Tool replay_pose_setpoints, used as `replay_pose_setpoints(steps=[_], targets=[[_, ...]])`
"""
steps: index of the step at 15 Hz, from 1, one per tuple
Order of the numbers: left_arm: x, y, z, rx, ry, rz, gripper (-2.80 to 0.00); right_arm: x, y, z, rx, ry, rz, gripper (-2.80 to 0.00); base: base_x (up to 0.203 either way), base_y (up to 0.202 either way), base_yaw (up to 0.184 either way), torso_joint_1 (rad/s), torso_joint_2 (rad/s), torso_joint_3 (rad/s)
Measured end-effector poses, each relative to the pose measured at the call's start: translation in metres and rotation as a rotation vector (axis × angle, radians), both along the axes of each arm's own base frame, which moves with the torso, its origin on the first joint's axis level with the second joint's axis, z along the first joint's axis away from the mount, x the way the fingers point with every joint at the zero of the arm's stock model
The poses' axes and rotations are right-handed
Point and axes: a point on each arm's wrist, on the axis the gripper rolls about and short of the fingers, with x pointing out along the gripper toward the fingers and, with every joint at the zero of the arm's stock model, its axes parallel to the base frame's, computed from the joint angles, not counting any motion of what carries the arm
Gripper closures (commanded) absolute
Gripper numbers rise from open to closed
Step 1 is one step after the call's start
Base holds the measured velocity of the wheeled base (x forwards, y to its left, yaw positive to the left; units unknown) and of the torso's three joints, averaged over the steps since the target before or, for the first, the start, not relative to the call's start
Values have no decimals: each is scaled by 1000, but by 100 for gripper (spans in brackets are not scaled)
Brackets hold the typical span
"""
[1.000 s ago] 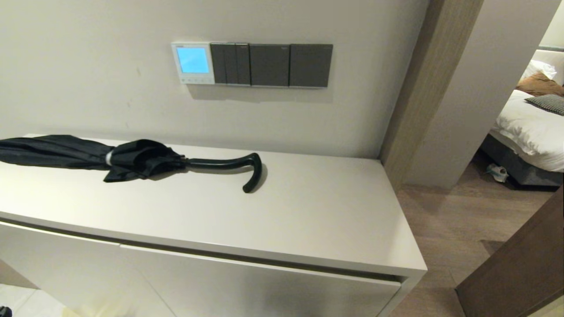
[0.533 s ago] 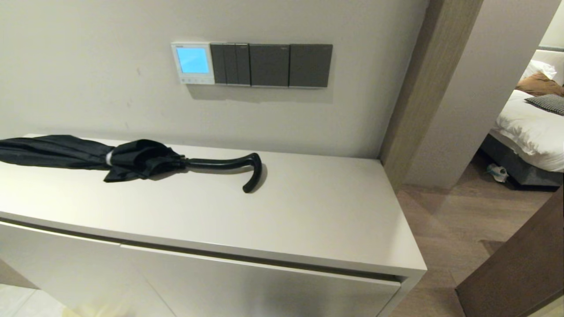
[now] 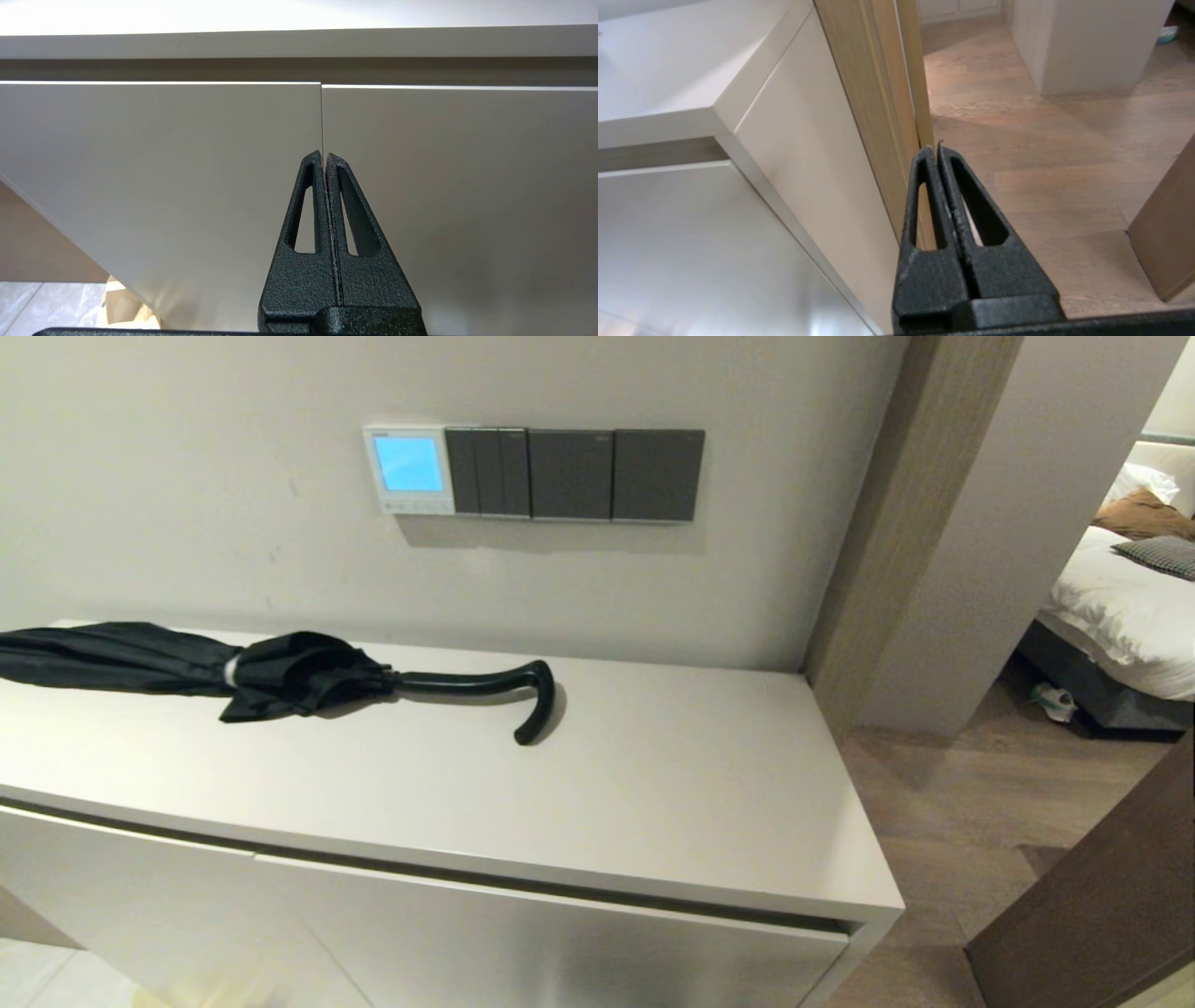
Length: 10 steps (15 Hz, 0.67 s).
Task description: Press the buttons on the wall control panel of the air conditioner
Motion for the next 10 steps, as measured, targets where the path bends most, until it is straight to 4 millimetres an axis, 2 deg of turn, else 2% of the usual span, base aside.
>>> replay_pose_setpoints(steps=[10], targets=[[0, 0, -1, 2, 6, -9, 0, 0, 0, 0, 0, 0, 0, 0, 0, 0, 0, 0, 0, 0]])
